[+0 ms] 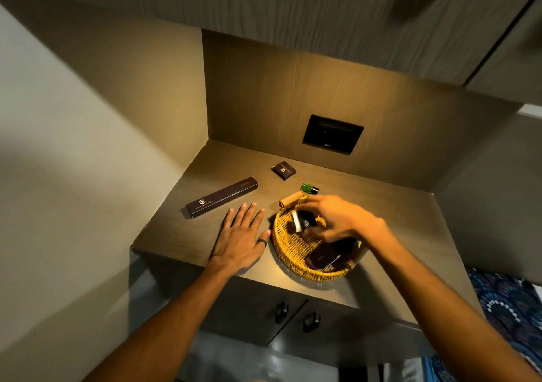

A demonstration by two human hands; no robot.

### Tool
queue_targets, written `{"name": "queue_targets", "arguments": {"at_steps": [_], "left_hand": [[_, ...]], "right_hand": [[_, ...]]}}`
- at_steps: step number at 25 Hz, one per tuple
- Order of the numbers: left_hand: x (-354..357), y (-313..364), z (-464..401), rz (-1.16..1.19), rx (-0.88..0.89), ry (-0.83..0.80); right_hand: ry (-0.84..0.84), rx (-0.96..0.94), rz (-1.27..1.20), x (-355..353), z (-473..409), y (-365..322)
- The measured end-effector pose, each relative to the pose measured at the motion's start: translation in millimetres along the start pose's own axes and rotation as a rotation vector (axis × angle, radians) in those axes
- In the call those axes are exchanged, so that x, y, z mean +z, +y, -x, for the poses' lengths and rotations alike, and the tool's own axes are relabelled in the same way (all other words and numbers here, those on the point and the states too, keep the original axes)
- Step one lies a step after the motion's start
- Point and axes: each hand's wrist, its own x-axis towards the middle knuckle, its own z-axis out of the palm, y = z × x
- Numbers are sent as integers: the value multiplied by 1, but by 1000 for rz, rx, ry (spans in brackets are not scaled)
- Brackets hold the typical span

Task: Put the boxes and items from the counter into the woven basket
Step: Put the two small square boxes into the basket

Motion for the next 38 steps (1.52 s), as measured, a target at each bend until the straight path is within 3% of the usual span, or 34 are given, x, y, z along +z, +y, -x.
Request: {"name": "queue_targets", "arguments": {"at_steps": [5,15,17,21,22,28,33,35,38], "left_hand": [[-1,0,1,-6,4,-16],[-5,1,1,-3,5,-16],[-4,1,1,-5,4,-11],[-3,3,1,-9,2,-22],[-3,3,2,-9,2,-23],[-3,3,3,0,-19,26],[-1,2,1,19,-13,33],[-1,2,1,12,-15,36],[-2,3,2,-23,-9,20]], "right_hand": [[-141,-51,40,18,-5,-24],[-157,-98,11,24,-4,-21],[-97,-71,-107,17,1,-10],[366,170,-389,-10,-21,3],[417,246,-421,-19,-38,2],[141,510,-495,-41,-126,-9],[242,605,-475,-28,-129,-7],[319,583,-387,-36,-123,2],[309,523,-472,-49,-121,10]]}}
